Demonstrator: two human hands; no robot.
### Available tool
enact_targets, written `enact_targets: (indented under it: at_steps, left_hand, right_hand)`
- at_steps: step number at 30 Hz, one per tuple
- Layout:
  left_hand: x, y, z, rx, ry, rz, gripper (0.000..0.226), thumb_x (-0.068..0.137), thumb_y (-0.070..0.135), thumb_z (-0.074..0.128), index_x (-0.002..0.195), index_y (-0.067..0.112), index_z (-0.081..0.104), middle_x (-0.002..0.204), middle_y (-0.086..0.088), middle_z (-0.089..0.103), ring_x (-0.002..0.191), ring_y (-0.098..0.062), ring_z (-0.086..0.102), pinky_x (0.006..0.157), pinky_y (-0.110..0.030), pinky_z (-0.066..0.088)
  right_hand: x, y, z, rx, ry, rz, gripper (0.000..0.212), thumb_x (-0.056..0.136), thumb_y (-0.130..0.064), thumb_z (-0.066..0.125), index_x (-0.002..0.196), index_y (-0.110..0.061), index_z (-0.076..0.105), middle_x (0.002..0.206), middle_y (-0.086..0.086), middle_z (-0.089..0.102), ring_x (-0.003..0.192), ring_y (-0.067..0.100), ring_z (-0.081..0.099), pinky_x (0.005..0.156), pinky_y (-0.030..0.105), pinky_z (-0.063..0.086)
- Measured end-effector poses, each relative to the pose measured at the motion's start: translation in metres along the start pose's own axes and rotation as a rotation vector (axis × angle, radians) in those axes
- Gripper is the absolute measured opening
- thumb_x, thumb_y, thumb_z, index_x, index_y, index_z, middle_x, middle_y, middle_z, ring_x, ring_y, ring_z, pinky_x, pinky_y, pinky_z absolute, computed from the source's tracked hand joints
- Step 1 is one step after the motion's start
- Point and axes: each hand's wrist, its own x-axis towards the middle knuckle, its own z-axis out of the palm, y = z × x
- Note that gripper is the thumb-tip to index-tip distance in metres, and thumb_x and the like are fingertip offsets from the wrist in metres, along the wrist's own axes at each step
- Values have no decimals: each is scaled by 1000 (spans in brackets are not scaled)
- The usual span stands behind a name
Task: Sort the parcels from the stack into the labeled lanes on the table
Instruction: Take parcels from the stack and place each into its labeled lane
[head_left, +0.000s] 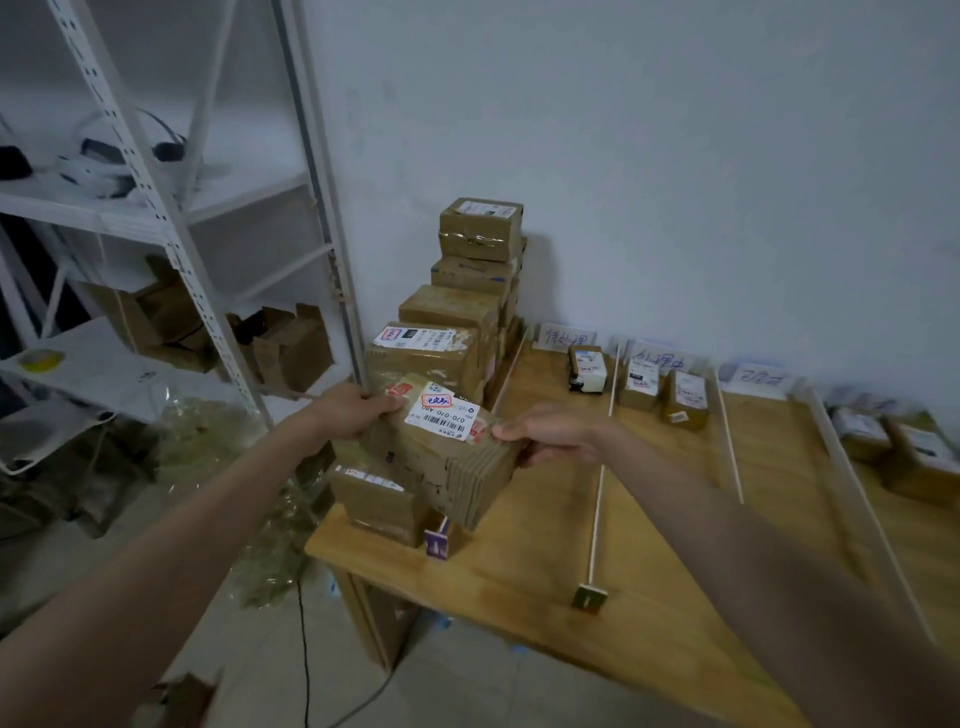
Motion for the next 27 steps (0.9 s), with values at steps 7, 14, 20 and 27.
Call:
enact_targets:
  at_steps: [7, 14, 20, 27]
  left_hand:
    - [-17, 46, 77, 184, -97, 212, 74, 84, 76, 42, 127, 20, 62, 129, -7, 59, 116, -30, 54, 91, -37, 45]
    - [-7, 97, 169, 605, -89, 453, 52, 99, 54, 39, 114, 8, 58, 113, -16, 62, 91, -24, 56, 77, -36, 44]
    - [-4, 151, 247, 753, -104, 615, 57, 99, 53, 39, 136, 9, 48, 134, -12, 51, 121, -29, 51, 96, -43, 47]
    - [18, 212, 330, 842, -126, 773, 57, 100, 53, 37, 137, 10, 47, 137, -11, 52, 125, -27, 49, 98, -39, 43]
  right_hand:
    - [-57, 60, -39, 102, 184, 124, 48, 95, -26, 66, 133, 1, 53, 133, 19, 59, 114, 29, 65, 99, 38, 54]
    - [-122, 143, -85, 327, 564, 217, 41, 95, -20, 65, 128, 2, 53, 111, 15, 62, 103, 27, 64, 87, 39, 58]
    - [-159, 207, -127, 448, 877, 236, 44, 93, -19, 67, 126, 7, 54, 118, 21, 60, 107, 33, 63, 88, 48, 57]
    - [-176, 267, -199, 540, 1077, 277, 48, 90, -25, 70, 127, 1, 53, 109, 13, 61, 102, 29, 64, 79, 43, 60]
